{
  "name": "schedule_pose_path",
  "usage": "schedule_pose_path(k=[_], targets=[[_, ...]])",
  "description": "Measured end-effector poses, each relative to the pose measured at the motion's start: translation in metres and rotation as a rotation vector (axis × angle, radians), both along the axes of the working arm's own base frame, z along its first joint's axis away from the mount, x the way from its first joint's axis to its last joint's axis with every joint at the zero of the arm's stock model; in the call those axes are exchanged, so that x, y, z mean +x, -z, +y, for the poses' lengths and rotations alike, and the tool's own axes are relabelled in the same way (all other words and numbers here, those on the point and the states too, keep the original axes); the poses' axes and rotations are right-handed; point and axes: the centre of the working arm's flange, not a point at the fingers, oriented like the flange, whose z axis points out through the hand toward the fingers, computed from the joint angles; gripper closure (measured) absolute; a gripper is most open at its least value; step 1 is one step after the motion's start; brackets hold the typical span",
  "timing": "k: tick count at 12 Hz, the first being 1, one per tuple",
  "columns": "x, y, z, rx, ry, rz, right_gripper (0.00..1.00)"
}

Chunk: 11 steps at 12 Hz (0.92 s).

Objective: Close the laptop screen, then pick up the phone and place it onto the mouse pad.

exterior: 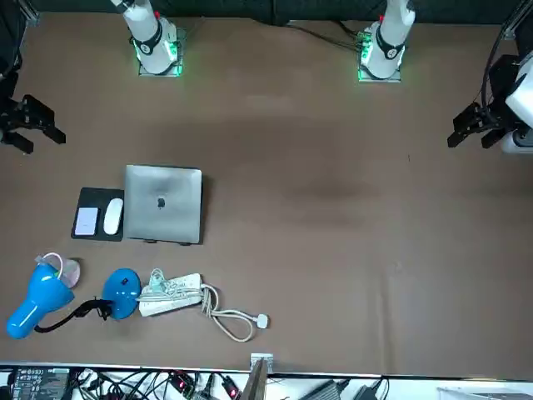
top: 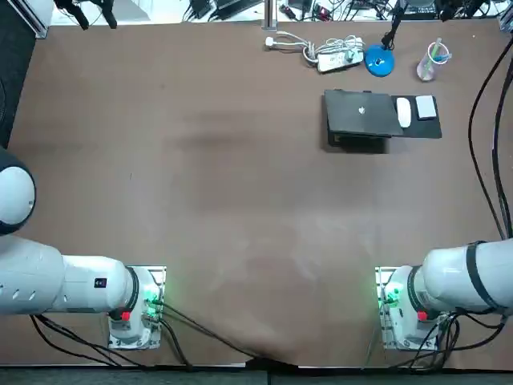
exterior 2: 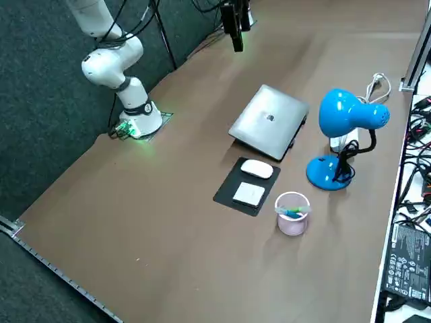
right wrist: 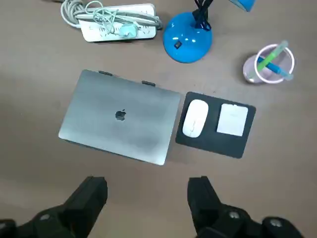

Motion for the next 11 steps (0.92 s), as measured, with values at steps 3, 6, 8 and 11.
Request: schedule_pose_path(k=[3,6,8,11], targets=[[-0.002,-0.002,0.011,-0.015,0.063,0.027,0.00],[-0.004,-0.005,0.026,-0.086,0.082,0.034,0.00],[-0.014,-0.010,0.044,-0.150,0.080,0.044,0.00],[-0.025,-0.008,0.056,-0.173,0.105,0.049,0.00]])
